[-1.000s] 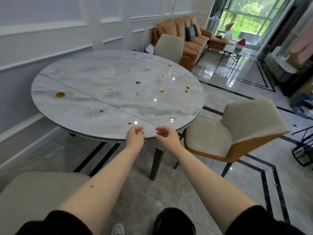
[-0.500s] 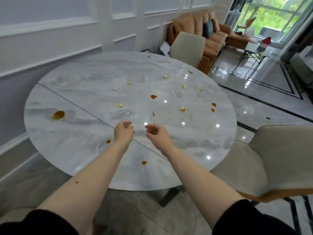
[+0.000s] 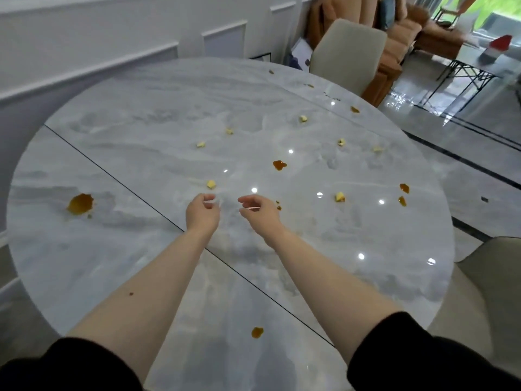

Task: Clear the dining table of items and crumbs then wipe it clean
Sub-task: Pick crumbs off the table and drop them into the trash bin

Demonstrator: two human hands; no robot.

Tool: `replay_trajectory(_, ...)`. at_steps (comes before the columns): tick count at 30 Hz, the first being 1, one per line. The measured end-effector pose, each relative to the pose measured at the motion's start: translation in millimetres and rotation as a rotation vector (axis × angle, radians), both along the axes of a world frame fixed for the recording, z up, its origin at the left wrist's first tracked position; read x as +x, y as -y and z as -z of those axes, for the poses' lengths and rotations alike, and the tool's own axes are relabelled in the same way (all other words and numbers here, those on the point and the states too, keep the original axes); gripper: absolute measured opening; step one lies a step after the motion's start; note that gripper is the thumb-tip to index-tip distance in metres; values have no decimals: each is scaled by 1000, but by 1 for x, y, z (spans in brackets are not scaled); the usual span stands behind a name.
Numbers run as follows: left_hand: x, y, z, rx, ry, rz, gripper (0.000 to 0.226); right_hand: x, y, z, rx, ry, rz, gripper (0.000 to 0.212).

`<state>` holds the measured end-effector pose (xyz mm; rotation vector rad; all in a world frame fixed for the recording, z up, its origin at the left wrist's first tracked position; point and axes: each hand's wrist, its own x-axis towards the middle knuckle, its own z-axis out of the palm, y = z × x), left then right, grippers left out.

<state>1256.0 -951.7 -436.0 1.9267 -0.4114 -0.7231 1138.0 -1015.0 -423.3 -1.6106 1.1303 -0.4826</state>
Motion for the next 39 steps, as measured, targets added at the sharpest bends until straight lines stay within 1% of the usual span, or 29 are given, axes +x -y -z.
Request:
replay_trajectory(3, 21, 20, 11, 61, 53, 56, 34, 21, 13, 11, 23, -2, 36, 25)
replay_trajectory(8, 57, 50, 29, 200, 414, 286, 51, 40, 29, 27, 47, 11, 136, 26)
replay_trajectory(10, 63, 62, 33, 229, 476, 319, 52, 42, 36, 31, 60, 11, 179, 26)
replay_trajectory(14, 64, 79, 45, 256, 469, 311, 50, 47, 46, 37, 76, 24, 260, 27)
replay_trajectory(18, 68, 89, 55, 296, 480, 291, 47, 54, 51, 38, 85, 61, 284, 26)
replay_trajectory(23, 77, 98, 63, 343, 510, 292, 29, 54, 60, 38, 92, 105, 304, 24)
replay_trajectory(25, 77, 100, 65, 318, 500, 275, 26, 49, 63, 38, 87, 114, 310, 24)
replay_trajectory(28, 66, 105, 64, 246, 434, 270, 24, 35, 68, 40, 67, 105, 348, 25)
replay_trajectory(33, 18, 122, 49, 139, 351, 367, 25, -6, 83, 32, 37, 153, 482, 27)
replay_trajectory(35, -2, 129, 42, 99, 314, 382, 25, -25, 91, 29, -4, 112, 524, 26)
replay_trajectory(39, -49, 144, 31, 47, 252, 374, 24, -76, 118, 30, -155, -32, 583, 24)
